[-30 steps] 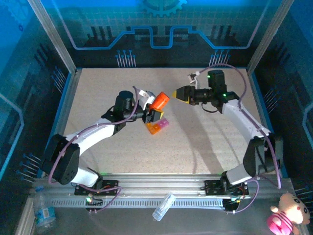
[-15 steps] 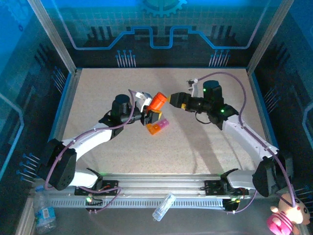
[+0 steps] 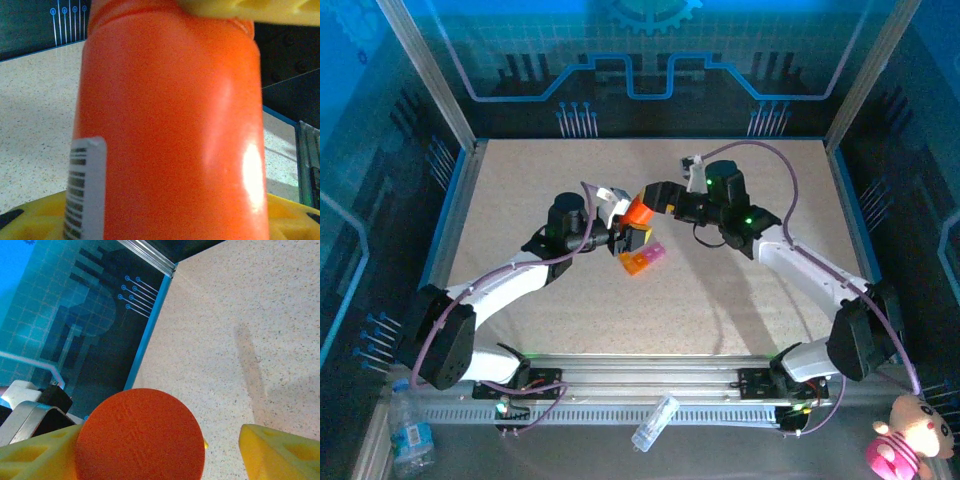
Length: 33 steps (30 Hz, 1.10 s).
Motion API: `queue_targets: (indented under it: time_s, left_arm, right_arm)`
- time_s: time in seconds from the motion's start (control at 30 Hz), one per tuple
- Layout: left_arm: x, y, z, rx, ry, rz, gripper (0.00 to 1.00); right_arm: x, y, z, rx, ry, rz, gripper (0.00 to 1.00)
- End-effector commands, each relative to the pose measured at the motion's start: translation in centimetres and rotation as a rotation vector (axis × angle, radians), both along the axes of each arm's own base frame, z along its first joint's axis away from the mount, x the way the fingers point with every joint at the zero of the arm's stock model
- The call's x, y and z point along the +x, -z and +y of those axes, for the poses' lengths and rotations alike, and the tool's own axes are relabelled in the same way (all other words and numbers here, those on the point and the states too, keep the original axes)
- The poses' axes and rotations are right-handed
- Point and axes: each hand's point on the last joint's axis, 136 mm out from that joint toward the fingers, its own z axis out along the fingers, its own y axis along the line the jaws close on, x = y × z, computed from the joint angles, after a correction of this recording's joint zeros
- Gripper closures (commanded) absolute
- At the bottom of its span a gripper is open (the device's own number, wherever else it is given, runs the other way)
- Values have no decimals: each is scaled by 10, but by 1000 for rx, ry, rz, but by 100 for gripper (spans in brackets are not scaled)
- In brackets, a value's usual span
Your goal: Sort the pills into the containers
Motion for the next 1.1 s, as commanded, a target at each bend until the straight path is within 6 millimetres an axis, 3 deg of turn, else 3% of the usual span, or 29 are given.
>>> queue_targets:
  time_s: [0.0, 0.17, 0.4, 0.53, 0.7, 0.83, 0.97, 1.07]
  left_arm:
    - [-6, -14, -3, -26, 36, -33, 100]
    - [-7, -12, -3, -23, 38, -26, 100]
    - [-7, -16, -3, -31, 36, -26, 100]
    - [-8, -23, -5, -56, 49, -27, 100]
    - [-21, -39, -13, -120, 135, 12, 100]
    - [-28, -48, -17, -164, 179, 36, 100]
    - [-23, -46, -15, -149, 151, 21, 100]
    - [-12, -38, -9, -94, 81, -3, 100]
  right_arm:
    - [9, -27, 10, 49, -2, -62, 24]
    - [9, -29, 15, 73, -21, -60, 32]
    - [2, -29, 16, 78, -62, -86, 60]
    - [-9, -34, 19, 88, -183, -175, 63]
    - [-30, -40, 12, 118, -422, -389, 61]
    - [-25, -36, 0, 161, -446, -407, 60]
    - [-19, -48, -5, 221, -381, -388, 39]
    - [-3, -51, -23, 220, -189, -308, 26]
